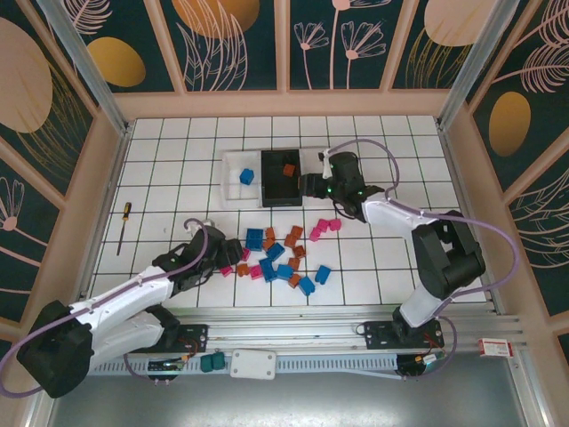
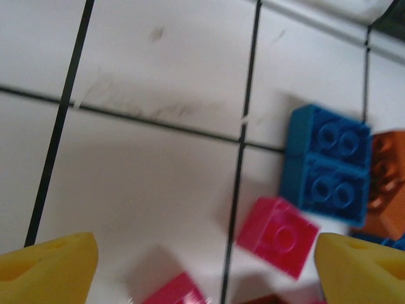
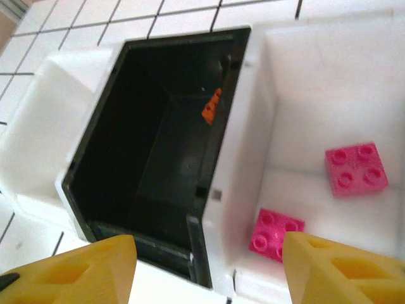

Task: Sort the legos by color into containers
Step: Pick up the lego from the middle-left of the table.

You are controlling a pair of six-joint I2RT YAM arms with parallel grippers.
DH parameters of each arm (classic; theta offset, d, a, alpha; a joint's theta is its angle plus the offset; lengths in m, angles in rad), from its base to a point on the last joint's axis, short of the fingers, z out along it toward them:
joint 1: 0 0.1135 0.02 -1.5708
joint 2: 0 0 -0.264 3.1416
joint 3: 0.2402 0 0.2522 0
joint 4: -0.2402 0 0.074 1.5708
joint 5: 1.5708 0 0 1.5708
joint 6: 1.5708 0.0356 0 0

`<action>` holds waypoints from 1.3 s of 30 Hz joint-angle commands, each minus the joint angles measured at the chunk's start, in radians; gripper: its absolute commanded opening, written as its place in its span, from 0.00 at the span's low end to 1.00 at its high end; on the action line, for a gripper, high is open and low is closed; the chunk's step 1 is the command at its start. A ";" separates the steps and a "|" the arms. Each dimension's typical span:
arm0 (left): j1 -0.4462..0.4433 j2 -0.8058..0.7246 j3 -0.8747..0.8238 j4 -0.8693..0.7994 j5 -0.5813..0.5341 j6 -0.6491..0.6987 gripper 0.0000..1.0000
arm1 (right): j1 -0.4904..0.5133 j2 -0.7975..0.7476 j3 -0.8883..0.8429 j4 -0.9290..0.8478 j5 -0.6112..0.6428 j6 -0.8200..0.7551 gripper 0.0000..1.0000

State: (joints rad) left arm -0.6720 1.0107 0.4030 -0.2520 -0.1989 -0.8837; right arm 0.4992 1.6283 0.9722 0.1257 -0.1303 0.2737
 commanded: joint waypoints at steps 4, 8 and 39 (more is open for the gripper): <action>-0.053 0.027 -0.036 -0.047 0.006 -0.066 0.71 | 0.004 -0.066 -0.070 0.045 -0.005 0.028 0.63; -0.067 0.036 -0.056 -0.035 0.005 -0.076 0.70 | 0.004 -0.078 -0.083 0.046 -0.007 0.027 0.63; -0.067 0.191 0.229 0.051 0.116 0.036 0.23 | -0.027 -0.300 -0.260 0.051 0.071 0.061 0.63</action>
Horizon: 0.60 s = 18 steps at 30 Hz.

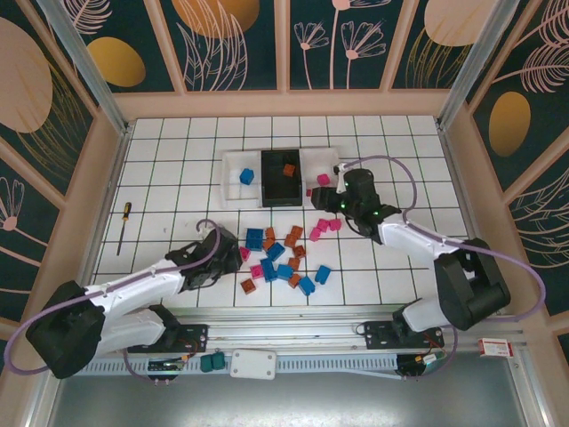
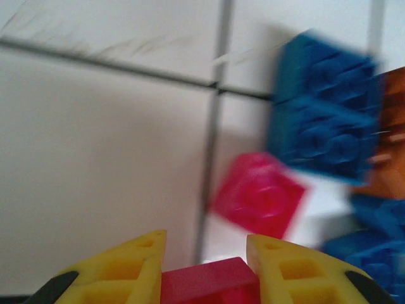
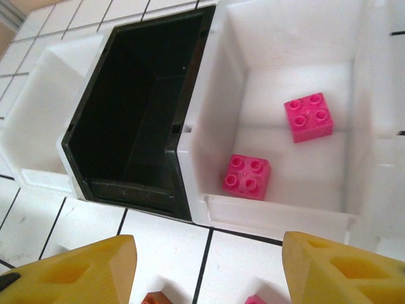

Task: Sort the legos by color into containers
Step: Pick up the lego from the middle-left of the table, then place the lego in the container.

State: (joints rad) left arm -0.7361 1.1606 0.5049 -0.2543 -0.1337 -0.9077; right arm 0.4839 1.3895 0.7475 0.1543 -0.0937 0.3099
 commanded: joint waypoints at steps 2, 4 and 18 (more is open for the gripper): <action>-0.003 0.126 0.237 0.080 0.059 0.104 0.22 | -0.017 -0.102 -0.073 0.022 0.048 0.036 0.63; -0.002 0.230 0.373 0.126 0.082 0.145 0.22 | -0.021 -0.144 -0.109 0.013 0.061 0.047 0.63; -0.001 0.945 1.239 0.057 0.105 0.313 0.25 | -0.016 -0.302 -0.256 -0.091 0.080 0.092 0.63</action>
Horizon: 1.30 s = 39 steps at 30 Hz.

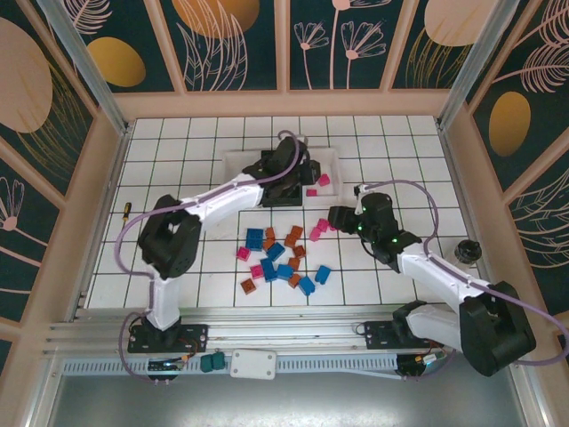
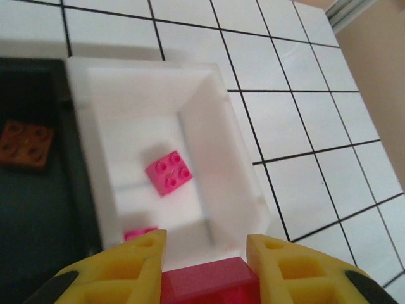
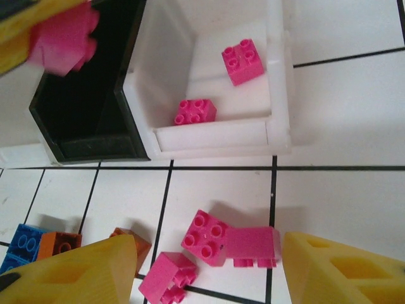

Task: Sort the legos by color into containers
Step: Place the lego in the container, then pick up the lego from the bottom-center of the table.

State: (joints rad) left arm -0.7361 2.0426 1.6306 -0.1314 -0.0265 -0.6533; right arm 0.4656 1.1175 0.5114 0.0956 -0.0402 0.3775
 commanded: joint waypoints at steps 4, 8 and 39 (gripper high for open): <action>0.000 0.190 0.291 -0.146 -0.042 0.086 0.28 | 0.022 -0.055 -0.043 -0.049 0.023 0.032 0.63; 0.010 0.269 0.401 -0.174 -0.038 0.080 0.41 | 0.037 -0.058 -0.050 -0.066 0.015 0.037 0.64; -0.004 -0.866 -0.901 0.215 -0.043 -0.055 0.99 | 0.406 -0.035 -0.120 -0.200 0.051 0.275 0.67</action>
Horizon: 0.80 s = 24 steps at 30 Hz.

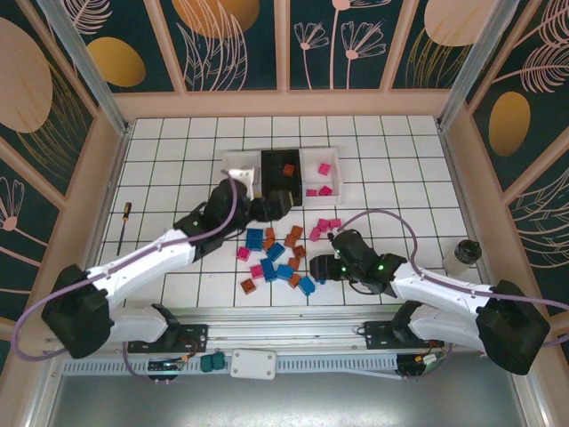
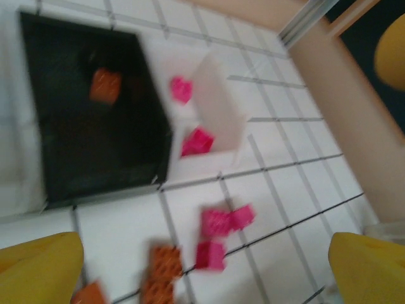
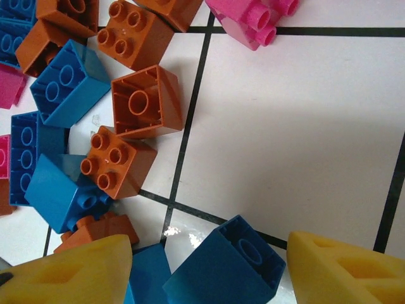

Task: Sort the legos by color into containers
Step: Pick up the lego from the bottom-center of the table.

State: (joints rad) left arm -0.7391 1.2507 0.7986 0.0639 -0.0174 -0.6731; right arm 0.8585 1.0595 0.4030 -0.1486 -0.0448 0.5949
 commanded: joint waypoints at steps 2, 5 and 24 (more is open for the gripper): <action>-0.002 -0.119 -0.123 0.000 -0.070 -0.053 0.99 | 0.013 0.054 -0.004 0.039 0.056 0.059 0.68; -0.002 -0.167 -0.182 -0.015 -0.088 -0.075 0.99 | 0.027 0.084 0.002 0.038 0.064 0.065 0.68; -0.002 -0.270 -0.237 -0.134 -0.215 -0.072 0.99 | 0.031 0.064 0.068 -0.026 0.143 -0.037 0.32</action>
State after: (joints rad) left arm -0.7387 1.0031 0.5724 -0.0368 -0.1974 -0.7383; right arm 0.8898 1.1473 0.4255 -0.1394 0.0570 0.6106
